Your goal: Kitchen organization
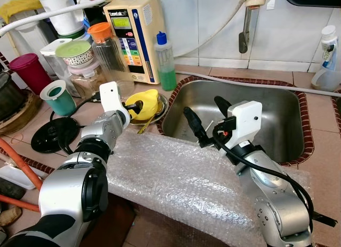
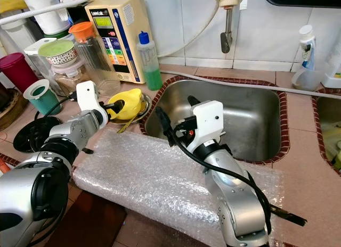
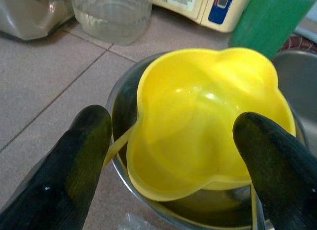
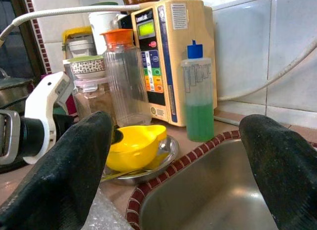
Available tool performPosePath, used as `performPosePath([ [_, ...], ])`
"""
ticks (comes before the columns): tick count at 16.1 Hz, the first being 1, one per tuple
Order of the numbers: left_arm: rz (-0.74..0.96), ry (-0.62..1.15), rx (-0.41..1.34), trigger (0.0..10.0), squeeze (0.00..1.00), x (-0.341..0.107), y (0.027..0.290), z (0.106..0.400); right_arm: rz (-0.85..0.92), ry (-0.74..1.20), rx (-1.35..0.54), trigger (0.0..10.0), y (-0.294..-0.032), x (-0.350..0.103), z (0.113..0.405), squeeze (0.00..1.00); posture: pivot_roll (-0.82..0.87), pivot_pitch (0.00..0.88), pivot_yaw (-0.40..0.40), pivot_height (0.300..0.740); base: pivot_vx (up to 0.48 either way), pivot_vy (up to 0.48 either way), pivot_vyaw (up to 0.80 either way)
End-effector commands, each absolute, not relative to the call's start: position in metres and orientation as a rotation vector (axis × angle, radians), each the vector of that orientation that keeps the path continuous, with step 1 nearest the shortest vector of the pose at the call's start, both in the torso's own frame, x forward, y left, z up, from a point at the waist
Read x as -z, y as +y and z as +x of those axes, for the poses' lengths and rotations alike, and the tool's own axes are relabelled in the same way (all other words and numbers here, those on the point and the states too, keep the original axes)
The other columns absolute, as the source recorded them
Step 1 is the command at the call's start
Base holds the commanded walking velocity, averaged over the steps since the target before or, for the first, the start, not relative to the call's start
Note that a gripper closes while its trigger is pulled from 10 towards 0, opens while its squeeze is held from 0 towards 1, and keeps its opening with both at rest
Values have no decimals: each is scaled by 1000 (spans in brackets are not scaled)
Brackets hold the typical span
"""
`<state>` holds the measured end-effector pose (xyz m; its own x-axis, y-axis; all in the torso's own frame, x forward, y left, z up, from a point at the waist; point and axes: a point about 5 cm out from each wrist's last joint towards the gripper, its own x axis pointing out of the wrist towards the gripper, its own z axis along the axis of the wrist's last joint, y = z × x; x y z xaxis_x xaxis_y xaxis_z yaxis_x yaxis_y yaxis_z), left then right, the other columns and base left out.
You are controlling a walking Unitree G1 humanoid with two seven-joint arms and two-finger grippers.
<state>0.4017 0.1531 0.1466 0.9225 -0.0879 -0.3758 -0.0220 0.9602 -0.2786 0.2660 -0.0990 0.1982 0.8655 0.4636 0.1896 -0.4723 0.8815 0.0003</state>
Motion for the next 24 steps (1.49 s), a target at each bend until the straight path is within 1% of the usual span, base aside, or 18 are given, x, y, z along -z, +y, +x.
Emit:
performPosePath([
  [1, -279, 392, 33, 10000, 1000, -151, 156, 404, 60, -203, -509, 10000, -94, -203, 266, 0, -26, 0, 167, 740, 0, 0, 0],
  [3, -236, 410, 20, 10000, 1000, -151, 158, 403, 58, -208, -506, 10000, -95, -204, 267, 0, -26, 0, 167, 740, 0, 0, 0],
  [4, -225, 413, 13, 10000, 255, -150, 159, 403, 57, -208, -502, 10000, -96, -204, 267, 0, -29, 0, 167, 740, 0, 0, 0],
  [5, -229, 407, 12, 10000, 0, -151, 160, 404, 58, -208, -502, 10000, -96, -204, 266, 0, -29, 0, 167, 740, 0, 0, 0],
  [11, -243, 409, 37, 10000, 0, -152, 157, 404, 57, -216, -485, 10000, -97, -205, 264, 0, -54, 0, 194, 740, 0, 0, 0],
  [12, -256, 414, 45, 8784, 0, -151, 155, 404, 57, -215, -486, 10000, -96, -205, 264, 0, -50, 0, 194, 740, 0, 0, 0],
  [13, -269, 434, 67, 7176, 0, -149, 150, 403, 57, -217, -487, 10000, -96, -205, 265, 0, -47, 0, 192, 740, 0, 0, 0],
  [14, -266, 435, 72, 8588, 0, -148, 149, 403, 58, -218, -485, 10000, -96, -206, 265, 0, -47, 0, 192, 740, 0, 0, 0],
  [15, -262, 432, 71, 7725, 0, -148, 149, 403, 61, -220, -482, 10000, -96, -206, 265, 0, -48, 0, 192, 740, 0, 0, 0],
  [16, -263, 433, 68, 3569, 0, -148, 149, 403, 61, -220, -480, 10000, -97, -206, 265, 0, -48, 0, 195, 740, 0, 0, 0],
  [17, -268, 443, 64, 0, 0, -146, 149, 402, 63, -215, -477, 10000, -97, -205, 264, 0, -46, 0, 194, 740, 0, 0, 0],
  [20, -317, 476, 53, 0, 0, -139, 148, 399, 63, -211, -475, 10000, -98, -204, 264, 0, -45, 0, 198, 740, 0, 0, 0],
  [24, -340, 491, 40, 0, 0, -136, 150, 397, 68, -208, -475, 10000, -97, -204, 265, 0, -38, 0, 197, 740, 0, 0, 0],
])
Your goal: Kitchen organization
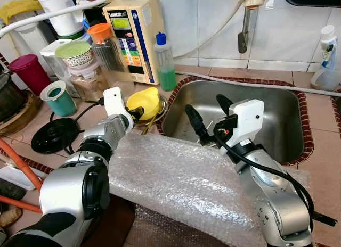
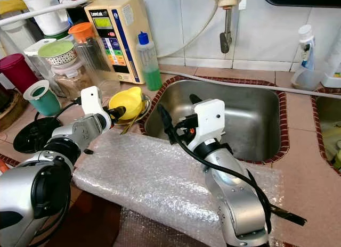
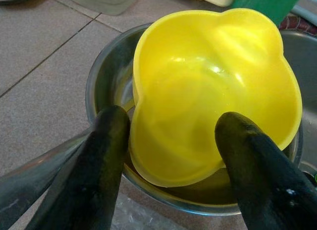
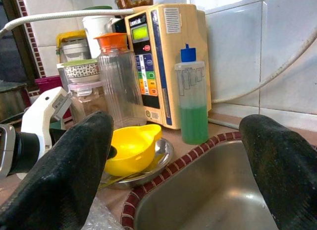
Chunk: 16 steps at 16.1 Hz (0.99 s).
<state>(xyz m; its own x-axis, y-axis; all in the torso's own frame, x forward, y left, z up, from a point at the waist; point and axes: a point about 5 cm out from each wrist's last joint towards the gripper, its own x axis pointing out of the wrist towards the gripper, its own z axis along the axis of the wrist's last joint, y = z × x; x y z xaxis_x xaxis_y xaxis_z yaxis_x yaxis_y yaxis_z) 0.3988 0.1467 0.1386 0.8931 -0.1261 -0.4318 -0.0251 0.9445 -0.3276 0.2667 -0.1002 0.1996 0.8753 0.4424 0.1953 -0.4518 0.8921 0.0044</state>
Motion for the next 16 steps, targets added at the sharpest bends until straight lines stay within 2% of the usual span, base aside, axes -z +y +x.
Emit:
performPosePath([
  [1, -344, 494, 37, 0, 0, -135, 150, 397, 68, -208, -475, 10000, -97, -204, 265, 0, -37, 0, 197, 740, 0, 0, 0],
  [10, -318, 464, -18, 0, 0, -137, 162, 398, 59, -212, -469, 10000, -98, -204, 267, 0, -41, 0, 202, 740, 0, 0, 0],
  [16, -323, 391, -120, 0, 0, -143, 179, 400, 63, -219, -471, 10000, -98, -205, 268, 0, -29, 0, 179, 740, 0, 0, 0],
])
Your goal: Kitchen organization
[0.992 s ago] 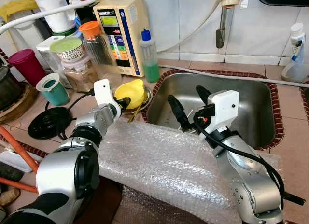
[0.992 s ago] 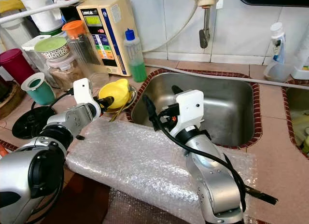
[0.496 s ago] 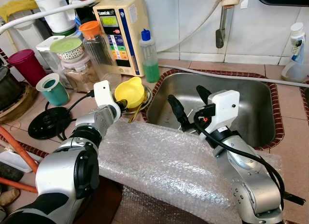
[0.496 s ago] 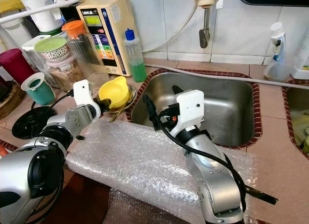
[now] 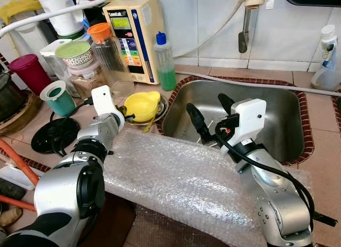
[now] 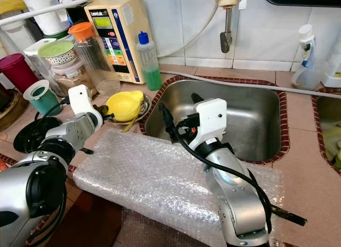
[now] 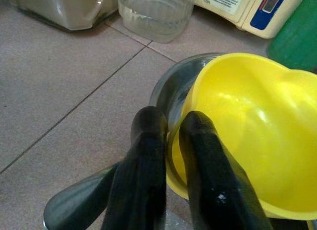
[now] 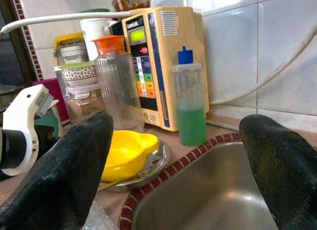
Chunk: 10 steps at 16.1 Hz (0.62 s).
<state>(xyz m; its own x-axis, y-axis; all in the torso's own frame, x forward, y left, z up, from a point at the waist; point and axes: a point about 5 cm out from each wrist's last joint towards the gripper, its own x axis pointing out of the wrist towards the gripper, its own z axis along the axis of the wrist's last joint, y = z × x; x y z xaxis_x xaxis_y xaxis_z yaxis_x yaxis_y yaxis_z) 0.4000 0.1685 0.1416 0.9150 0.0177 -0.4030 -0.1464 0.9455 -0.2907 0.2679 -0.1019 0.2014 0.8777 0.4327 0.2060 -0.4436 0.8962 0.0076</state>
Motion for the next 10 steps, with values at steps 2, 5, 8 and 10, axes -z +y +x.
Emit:
performPosePath([
  [2, -335, 368, -118, 0, 0, -148, 179, 402, 58, -225, -475, 10000, -99, -207, 270, 0, -27, 0, 173, 740, 0, 0, 0],
  [5, -329, 335, -114, 0, 0, -157, 177, 405, 58, -227, -476, 10000, -99, -207, 271, 0, -26, 0, 173, 740, 0, 0, 0],
  [8, -331, 315, -100, 0, 0, -163, 177, 407, 59, -227, -469, 10000, -99, -207, 272, 0, -28, 0, 185, 740, 0, 0, 0],
  [10, -343, 306, -78, 0, 0, -165, 172, 408, 64, -227, -459, 10000, -99, -206, 272, 0, -28, 0, 186, 740, 0, 0, 0],
])
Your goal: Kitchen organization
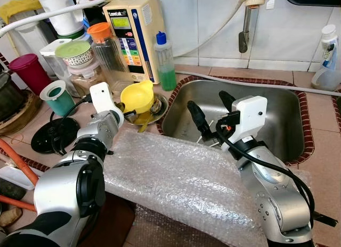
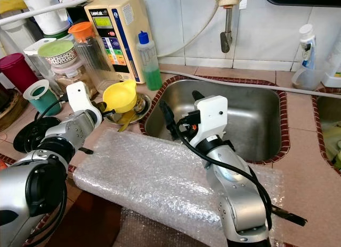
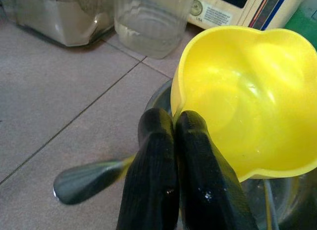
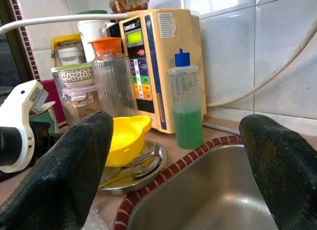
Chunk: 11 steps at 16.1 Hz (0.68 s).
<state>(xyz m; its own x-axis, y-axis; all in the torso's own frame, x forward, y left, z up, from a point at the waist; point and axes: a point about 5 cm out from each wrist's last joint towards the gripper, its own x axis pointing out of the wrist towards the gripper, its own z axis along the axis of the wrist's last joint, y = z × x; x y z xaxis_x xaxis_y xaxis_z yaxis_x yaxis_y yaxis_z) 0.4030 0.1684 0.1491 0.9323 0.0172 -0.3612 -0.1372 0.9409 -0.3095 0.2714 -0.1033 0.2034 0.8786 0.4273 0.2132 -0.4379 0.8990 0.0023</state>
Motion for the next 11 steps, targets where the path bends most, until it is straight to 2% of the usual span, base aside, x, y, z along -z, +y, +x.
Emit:
performPosePath([
  [1, -365, 293, -64, 0, 0, -167, 169, 409, 62, -228, -459, 10000, -99, -206, 272, 0, -28, 0, 186, 740, 0, 0, 0],
  [4, -335, 208, 0, 0, 0, -179, 160, 413, 74, -218, -419, 10000, -104, -203, 274, 0, -24, 0, 183, 740, 0, 0, 0],
  [7, -323, 116, 130, 0, 0, -184, 136, 411, 148, -150, -306, 10000, -113, -193, 288, 0, -6, 0, 174, 740, 0, 0, 0],
  [10, -319, 80, 185, 0, 0, -182, 124, 406, 210, -104, -292, 10000, -111, -188, 295, 0, 12, 0, 164, 740, 0, 0, 0],
  [11, -286, 34, 246, 0, 0, -180, 112, 400, 242, -97, -299, 10000, -108, -189, 298, 0, 29, 0, 150, 740, 0, 0, 0],
])
